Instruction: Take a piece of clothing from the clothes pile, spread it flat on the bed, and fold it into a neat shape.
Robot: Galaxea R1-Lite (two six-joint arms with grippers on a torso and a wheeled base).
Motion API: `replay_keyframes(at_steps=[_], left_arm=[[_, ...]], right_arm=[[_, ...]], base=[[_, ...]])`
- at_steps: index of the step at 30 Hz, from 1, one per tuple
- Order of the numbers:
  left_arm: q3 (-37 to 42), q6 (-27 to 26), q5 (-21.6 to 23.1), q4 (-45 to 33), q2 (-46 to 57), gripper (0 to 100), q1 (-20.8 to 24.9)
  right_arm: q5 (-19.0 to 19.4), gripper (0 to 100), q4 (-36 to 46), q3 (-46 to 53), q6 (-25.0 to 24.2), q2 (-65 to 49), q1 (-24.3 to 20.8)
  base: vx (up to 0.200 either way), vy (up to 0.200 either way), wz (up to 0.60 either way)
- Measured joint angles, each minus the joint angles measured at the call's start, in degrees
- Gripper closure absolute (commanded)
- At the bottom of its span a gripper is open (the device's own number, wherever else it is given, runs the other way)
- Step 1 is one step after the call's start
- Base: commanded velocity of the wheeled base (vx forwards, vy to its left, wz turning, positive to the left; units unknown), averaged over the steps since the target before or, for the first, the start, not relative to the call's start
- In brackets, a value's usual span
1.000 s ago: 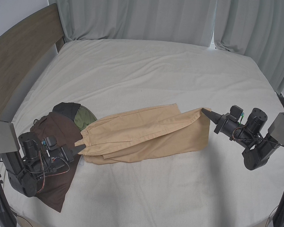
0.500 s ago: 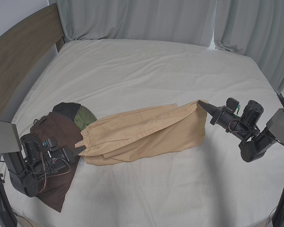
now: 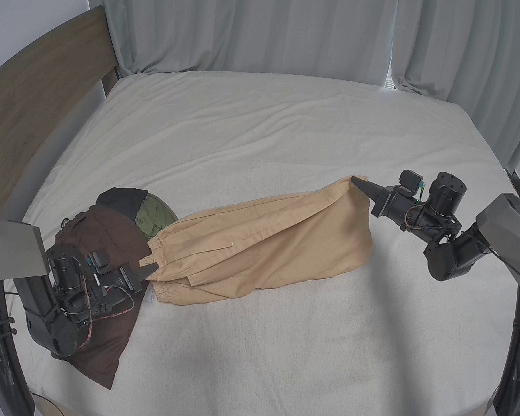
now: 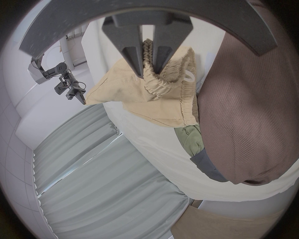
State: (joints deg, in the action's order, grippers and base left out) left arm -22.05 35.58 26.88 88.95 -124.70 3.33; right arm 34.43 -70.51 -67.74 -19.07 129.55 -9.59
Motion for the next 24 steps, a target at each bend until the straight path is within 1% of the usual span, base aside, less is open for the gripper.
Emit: replay_keyframes(at_steps=[4,8,12,24], left_arm=[[-2.12,0.33,-1.43,0.0,-1.32,100,0.0],[-4.62,2.27,-2.85,0.0,-2.36,100,0.0],[-6.39,3.04,-3.1,0.0,-3.02,100,-0.06],[-9.56,3.08,-3.97,0.0,-5.35,100,-0.79]], right_arm=[[-0.38,100,0.96,-4.44,0.02,2.71,0.0],[-0.95,100,2.79,-8.69,0.02,5.49,-0.05],[-1.06,100,5.29,-11.69,0.02,7.19,-0.1],[-1.17,100,11.51,-20.52,0.0,11.58,-0.54]], base=[[0.0,0.0,0.0],[0.0,0.0,0.0],[0.0,0.0,0.0],[0.0,0.0,0.0]])
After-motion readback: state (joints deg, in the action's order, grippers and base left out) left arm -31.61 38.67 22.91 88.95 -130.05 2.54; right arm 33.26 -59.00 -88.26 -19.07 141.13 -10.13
